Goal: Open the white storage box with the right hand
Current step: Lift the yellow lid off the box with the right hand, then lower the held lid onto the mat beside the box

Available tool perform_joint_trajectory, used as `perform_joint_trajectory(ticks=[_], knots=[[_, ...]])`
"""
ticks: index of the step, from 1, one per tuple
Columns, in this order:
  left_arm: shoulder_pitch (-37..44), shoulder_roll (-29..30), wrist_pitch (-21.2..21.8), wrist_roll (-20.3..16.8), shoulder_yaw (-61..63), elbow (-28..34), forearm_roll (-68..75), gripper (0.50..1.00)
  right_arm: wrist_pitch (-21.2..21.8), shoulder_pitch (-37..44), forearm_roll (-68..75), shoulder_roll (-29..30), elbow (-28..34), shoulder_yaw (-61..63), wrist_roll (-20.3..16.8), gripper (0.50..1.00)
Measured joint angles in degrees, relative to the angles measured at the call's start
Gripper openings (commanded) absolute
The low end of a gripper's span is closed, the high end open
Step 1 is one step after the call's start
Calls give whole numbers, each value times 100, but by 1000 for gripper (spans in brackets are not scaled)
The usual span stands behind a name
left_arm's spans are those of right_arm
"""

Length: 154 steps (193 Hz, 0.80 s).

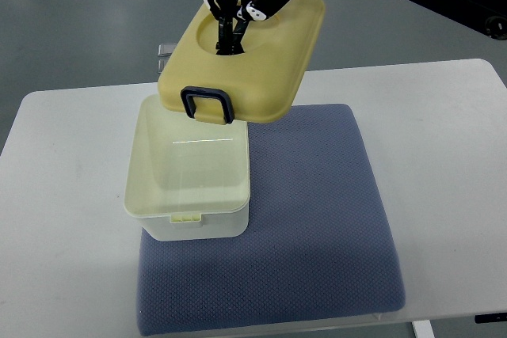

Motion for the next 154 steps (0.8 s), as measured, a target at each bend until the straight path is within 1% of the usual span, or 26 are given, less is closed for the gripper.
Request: perform_joint_trajectory(ticks=[26,69,99,154], knots=[[-1,0,0,0,0,0,0,1000,-90,-396,0,-522,212,24,-2,500],[0,0,0,0,0,0,0,1000,-396,-919,-7,-967,343,30,3,500],[-1,0,0,0,0,0,0,1000,-624,-1312,-9,-1158,344,30,10,500],[-1,0,0,0,0,0,0,1000,-995,-1970,-17,-1311,334,19,46,500]])
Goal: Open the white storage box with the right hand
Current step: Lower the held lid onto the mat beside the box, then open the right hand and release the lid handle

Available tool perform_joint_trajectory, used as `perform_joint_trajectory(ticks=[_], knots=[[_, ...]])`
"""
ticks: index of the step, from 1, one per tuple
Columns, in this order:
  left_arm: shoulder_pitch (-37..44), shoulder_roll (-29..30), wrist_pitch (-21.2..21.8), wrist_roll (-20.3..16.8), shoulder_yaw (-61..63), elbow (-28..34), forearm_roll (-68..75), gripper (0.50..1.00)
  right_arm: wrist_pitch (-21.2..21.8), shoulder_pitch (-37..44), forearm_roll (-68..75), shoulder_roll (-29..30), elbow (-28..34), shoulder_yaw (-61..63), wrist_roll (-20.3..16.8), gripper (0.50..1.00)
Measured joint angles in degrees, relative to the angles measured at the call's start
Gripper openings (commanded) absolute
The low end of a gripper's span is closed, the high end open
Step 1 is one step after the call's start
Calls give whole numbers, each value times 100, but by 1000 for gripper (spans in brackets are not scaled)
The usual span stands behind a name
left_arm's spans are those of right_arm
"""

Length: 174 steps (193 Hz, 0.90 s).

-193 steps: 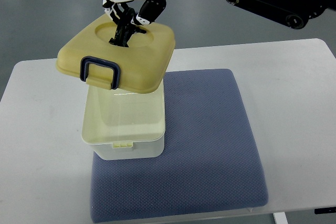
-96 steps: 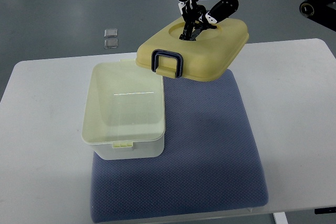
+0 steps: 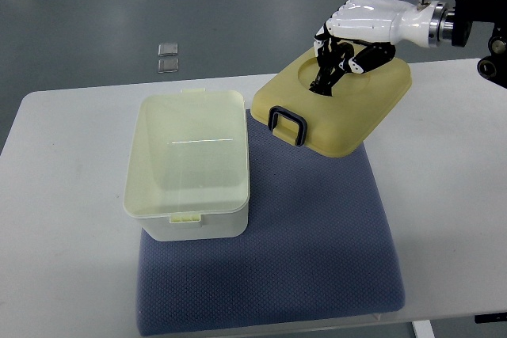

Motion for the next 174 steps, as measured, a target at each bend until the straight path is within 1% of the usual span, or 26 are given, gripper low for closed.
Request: perform_joint_trajectory(ticks=[63,131,133,134,135,136,137,138,139,140,141,142,143,145,146,147,148,149,150,151,157,169,174], knots=[[0,0,0,0,0,0,0,1000,-294,-610,-21,81,-135,0,40,500],[0,0,0,0,0,0,0,1000,-631,-1235,-44,527,-387,-44,19,500],[0,0,0,0,0,0,0,1000,-637,-1248,-44,534,-389,-45,19,509],[0,0,0,0,0,0,0,1000,-640,-1254,-44,537,-389,-46,18,539],[0,0,0,0,0,0,0,1000,-643,-1260,-44,539,-390,-46,18,539],[0,0,0,0,0,0,0,1000,-649,-1271,-44,545,-390,-47,17,572],[0,0,0,0,0,0,0,1000,-652,-1277,-44,548,-391,-48,16,572],[0,0,0,0,0,0,0,1000,-655,-1282,-44,552,-391,-48,16,604],[0,0,0,0,0,0,0,1000,-658,-1287,-44,555,-391,-49,16,605],[0,0,0,0,0,0,0,1000,-661,-1292,-43,558,-392,-49,15,643],[0,0,0,0,0,0,0,1000,-663,-1297,-43,562,-392,-49,15,643],[0,0,0,0,0,0,0,1000,-666,-1301,-43,565,-392,-50,15,686],[0,0,0,0,0,0,0,1000,-669,-1306,-43,569,-392,-50,15,686],[0,0,0,0,0,0,0,1000,-674,-1314,-41,576,-392,-50,15,772],[0,0,0,0,0,0,0,1000,-679,-1322,-40,584,-393,-50,15,772],[0,0,0,0,0,0,0,1000,-682,-1325,-38,588,-393,-50,15,811],[0,0,0,0,0,0,0,1000,-685,-1329,-37,591,-393,-50,15,811],[0,0,0,0,0,0,0,1000,-688,-1332,-35,595,-393,-50,15,839],[0,0,0,0,0,0,0,1000,-692,-1335,-34,598,-393,-50,15,840],[0,0,0,0,0,0,0,1000,-695,-1337,-32,602,-393,-50,15,862],[0,0,0,0,0,0,0,1000,-725,-1354,-16,627,-393,-50,14,893],[0,0,0,0,0,0,0,1000,-795,-1387,6,671,-393,-43,12,903],[0,0,0,0,0,0,0,1000,-830,-1406,11,694,-393,-36,9,928]])
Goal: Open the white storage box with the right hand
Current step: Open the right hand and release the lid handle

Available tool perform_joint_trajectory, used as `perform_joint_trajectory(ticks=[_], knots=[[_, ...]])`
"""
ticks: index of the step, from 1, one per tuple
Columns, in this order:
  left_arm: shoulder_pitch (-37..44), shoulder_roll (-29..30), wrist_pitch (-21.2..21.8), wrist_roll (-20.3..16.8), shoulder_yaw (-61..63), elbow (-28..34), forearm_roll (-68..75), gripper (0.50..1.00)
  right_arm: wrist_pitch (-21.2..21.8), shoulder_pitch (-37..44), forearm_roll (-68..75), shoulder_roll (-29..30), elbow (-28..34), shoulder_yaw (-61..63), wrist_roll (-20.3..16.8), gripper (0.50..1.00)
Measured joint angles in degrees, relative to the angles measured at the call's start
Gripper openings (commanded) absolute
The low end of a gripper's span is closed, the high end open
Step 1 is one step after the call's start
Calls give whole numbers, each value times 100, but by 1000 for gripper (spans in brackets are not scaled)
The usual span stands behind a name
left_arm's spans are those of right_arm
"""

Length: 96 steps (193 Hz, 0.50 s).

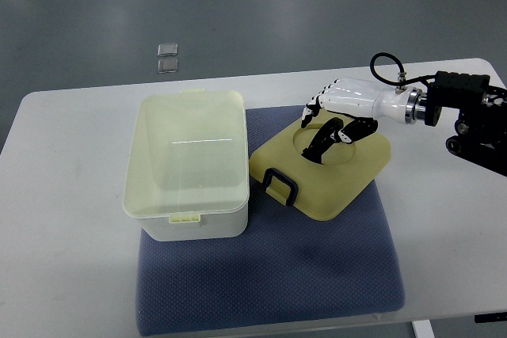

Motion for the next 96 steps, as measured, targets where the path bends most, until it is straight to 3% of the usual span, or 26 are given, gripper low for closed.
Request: perform_joint_trajectory(ticks=[44,67,80,96], knots=[[0,0,0,0,0,0,0,1000,-163,-21,69,8,7,36,28,940],[0,0,0,0,0,0,0,1000,-103,28,91,-95,17,33,216,944],[0,0,0,0,0,0,0,1000,184,70,97,-207,33,26,372,944],[0,0,0,0,0,0,0,1000,853,250,145,-334,70,56,452,944]])
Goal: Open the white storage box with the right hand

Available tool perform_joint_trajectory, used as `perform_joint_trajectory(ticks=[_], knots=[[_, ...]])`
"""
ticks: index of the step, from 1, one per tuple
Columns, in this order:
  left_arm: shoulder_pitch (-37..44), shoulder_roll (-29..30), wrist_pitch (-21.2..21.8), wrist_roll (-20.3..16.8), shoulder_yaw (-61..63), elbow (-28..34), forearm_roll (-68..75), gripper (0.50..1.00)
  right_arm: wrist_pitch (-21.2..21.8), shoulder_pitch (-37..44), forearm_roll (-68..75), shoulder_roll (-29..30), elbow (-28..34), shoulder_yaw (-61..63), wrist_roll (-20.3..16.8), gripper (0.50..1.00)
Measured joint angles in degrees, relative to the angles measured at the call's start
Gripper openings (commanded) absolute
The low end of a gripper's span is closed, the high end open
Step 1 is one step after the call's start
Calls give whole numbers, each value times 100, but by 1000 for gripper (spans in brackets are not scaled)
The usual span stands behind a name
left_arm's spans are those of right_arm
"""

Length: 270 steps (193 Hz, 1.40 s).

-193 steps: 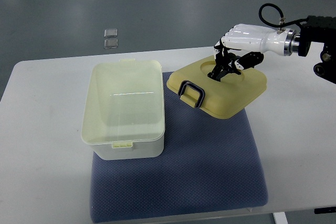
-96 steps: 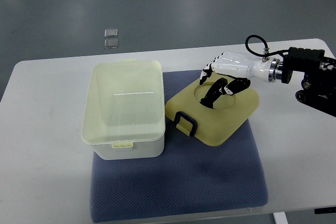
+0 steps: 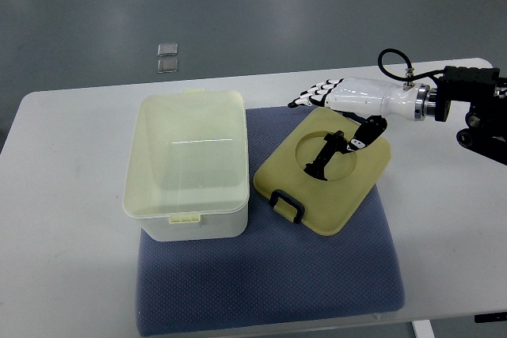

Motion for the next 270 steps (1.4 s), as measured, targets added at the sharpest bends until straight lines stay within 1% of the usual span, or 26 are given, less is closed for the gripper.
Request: perform_joint_trajectory(ticks=[21,33,44,59,70,94,104,127,146,179,212,230,252,270], knots=[[1,0,0,0,0,0,0,1000,731,109,563,-101,16,286,24,944],[0,0,0,0,0,0,0,1000,988,117,1131,-113,13,468,3,942],[1,0,0,0,0,0,0,1000,1111,114,1713,-113,-15,576,-32,942],[0,0,0,0,0,0,0,1000,1124,60,2683,-24,-85,651,-94,942],[0,0,0,0,0,0,0,1000,1052,-81,3526,124,-169,674,-232,944],[1,0,0,0,0,0,0,1000,796,-473,5490,555,-459,694,-693,942],[0,0,0,0,0,0,0,1000,750,-552,6230,696,-613,697,-857,944],[0,0,0,0,0,0,0,1000,764,-613,7741,918,-879,707,-1251,944],[1,0,0,0,0,0,0,1000,883,-645,8813,999,-980,853,-1675,944],[0,0,0,0,0,0,0,1000,1160,-955,9885,1236,-1169,1580,-2268,944],[1,0,0,0,0,0,0,1000,1285,-1139,10351,1511,-1551,1907,-2817,944],[0,0,0,0,0,0,0,1000,1408,-1179,10500,1574,-1666,2000,-3055,944],[0,0,0,0,0,0,0,1000,1653,-1214,10826,1578,-1710,2064,-3384,944],[1,0,0,0,0,0,0,1000,1844,-1218,11041,1561,-1714,2072,-3540,944]])
